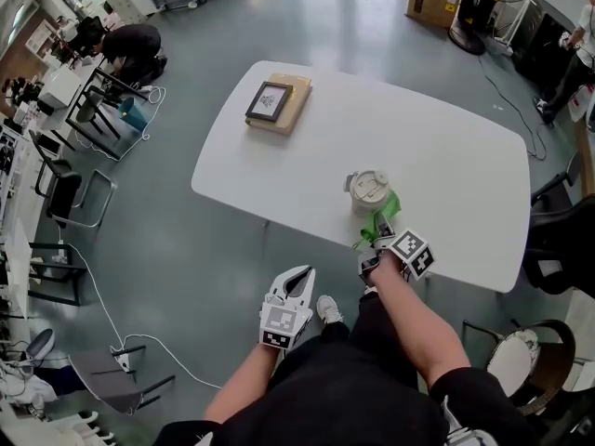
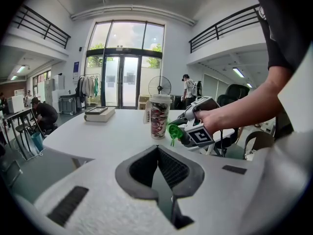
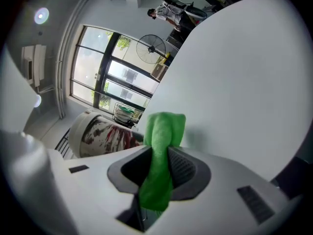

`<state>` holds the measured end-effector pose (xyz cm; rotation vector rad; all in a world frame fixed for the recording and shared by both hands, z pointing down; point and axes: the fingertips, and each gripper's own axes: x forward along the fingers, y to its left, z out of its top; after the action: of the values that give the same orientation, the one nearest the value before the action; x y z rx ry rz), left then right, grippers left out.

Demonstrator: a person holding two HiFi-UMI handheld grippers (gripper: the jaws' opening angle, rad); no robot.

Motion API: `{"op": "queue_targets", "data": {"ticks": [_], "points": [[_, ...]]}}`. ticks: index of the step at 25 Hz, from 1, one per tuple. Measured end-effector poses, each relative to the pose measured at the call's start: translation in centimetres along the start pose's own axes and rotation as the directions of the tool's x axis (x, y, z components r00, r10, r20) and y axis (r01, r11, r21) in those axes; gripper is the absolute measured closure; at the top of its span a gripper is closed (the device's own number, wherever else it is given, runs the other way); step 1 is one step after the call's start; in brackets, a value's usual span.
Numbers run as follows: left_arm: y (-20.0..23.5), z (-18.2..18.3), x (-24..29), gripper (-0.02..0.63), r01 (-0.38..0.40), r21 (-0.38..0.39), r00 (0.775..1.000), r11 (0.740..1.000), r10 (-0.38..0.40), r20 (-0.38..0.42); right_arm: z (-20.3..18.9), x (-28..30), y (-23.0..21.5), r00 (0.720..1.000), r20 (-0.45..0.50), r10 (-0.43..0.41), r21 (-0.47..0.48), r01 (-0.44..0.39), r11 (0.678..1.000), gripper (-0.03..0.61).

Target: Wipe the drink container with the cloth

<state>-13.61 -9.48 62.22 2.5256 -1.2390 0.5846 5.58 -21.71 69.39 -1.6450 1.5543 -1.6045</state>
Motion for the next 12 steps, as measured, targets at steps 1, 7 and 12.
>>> {"op": "queue_targets", "data": {"ticks": [1, 7, 12], "points": [[0.0, -0.2, 0.0, 0.6, 0.001, -0.001, 1.0, 1.0, -0.001, -0.003, -0.1, 0.2, -0.3, 1.0, -0.008, -0.005, -0.006, 0.005, 1.0, 0.476], [0.6, 0.3, 0.0, 0.6, -0.022, -0.008, 1.0, 1.0, 0.022, -0.017, -0.4, 1.0, -1.2, 0.999, -0.033, -0.033, -0.044, 0.032, 0.999, 0.476], [0.8, -0.1, 0.3, 0.6, -0.019, -0.007, 1.0, 1.0, 0.019, -0.015, -0.8, 1.6, -1.9, 0.995, -0.052, -0.08, -0.062, 0.077, 0.995, 0.476]]}}
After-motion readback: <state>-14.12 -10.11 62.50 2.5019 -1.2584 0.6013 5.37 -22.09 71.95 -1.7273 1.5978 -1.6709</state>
